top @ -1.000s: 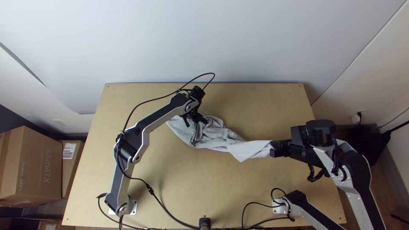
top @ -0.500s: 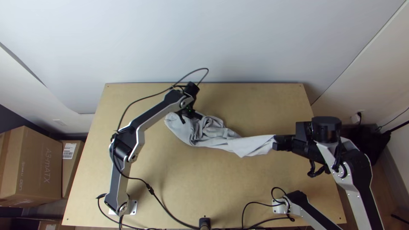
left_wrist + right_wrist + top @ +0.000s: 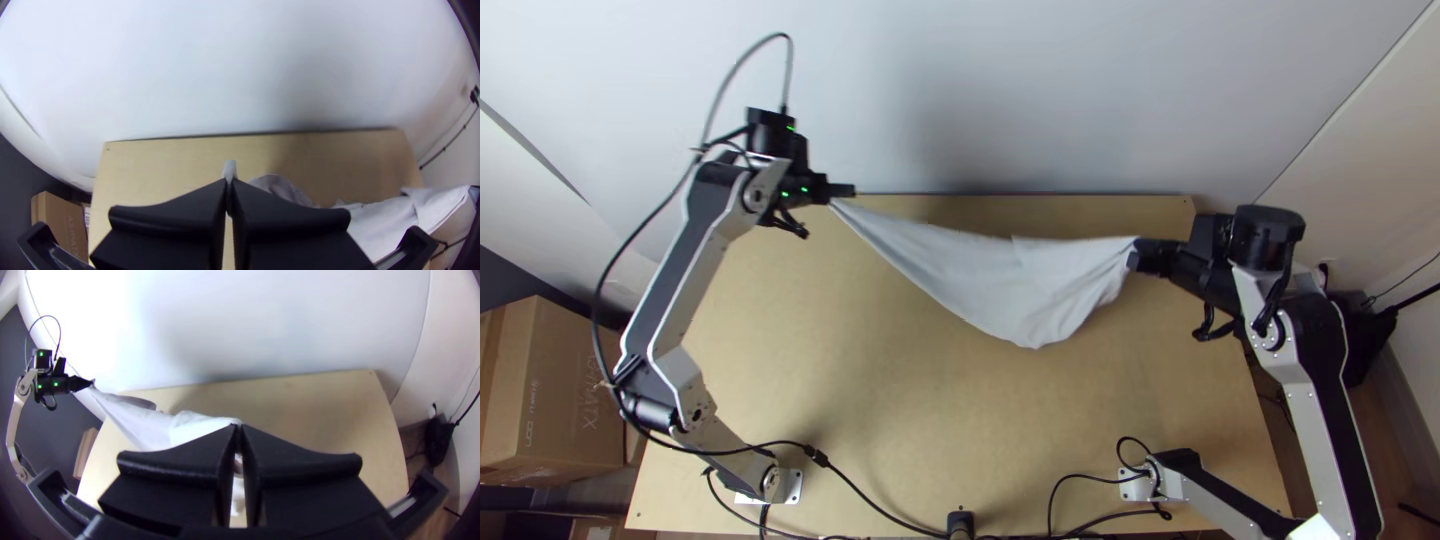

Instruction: Fold the t-shirt

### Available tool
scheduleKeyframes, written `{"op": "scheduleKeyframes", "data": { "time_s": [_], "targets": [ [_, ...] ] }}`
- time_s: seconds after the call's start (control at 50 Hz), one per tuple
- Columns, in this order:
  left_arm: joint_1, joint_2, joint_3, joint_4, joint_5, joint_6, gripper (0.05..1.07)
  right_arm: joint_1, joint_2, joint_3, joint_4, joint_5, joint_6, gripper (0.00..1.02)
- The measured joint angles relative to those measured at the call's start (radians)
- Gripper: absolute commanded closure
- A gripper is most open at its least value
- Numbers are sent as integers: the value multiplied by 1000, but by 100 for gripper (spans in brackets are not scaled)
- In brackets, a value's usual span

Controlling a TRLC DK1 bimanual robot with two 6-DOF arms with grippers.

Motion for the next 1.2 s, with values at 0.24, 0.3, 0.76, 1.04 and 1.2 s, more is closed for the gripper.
{"op": "scheduleKeyframes", "data": {
  "time_s": [0.24, 0.3, 0.76, 1.04, 1.2],
  "targets": [
    [144, -21, 181, -2, -33, -4, 105, -53, 159, 242, 188, 2, -37, 100],
    [164, -34, 207, 33, -50, -4, 105, -56, 187, 290, 254, 12, -53, 100],
    [229, -208, 227, 145, -67, -11, 105, -31, 204, 418, 391, 17, -84, 100],
    [273, -373, 226, 249, -67, -11, 105, 37, 53, 475, 392, 19, -80, 100],
    [276, -554, 215, 259, -59, -11, 105, 40, -114, 510, 392, 19, -34, 100]
  ]
}}
